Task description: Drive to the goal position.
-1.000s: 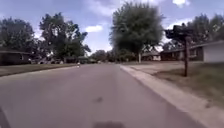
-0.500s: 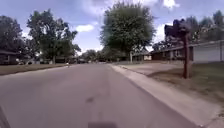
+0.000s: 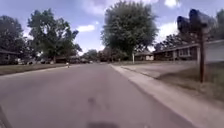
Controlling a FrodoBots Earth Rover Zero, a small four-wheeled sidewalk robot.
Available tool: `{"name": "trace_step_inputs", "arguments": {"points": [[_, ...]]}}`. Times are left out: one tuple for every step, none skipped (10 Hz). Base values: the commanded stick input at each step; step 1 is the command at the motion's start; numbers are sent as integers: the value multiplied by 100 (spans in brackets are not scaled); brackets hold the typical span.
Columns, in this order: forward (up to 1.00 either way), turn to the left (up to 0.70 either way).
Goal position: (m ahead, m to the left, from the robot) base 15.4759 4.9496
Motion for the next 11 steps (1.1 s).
{"name": "trace_step_inputs", "arguments": {"points": [[100, 0], [100, 0], [100, 0], [100, 0], [100, 1], [100, 3], [100, 3], [100, 3], [100, 3], [100, 3], [100, 6]]}}
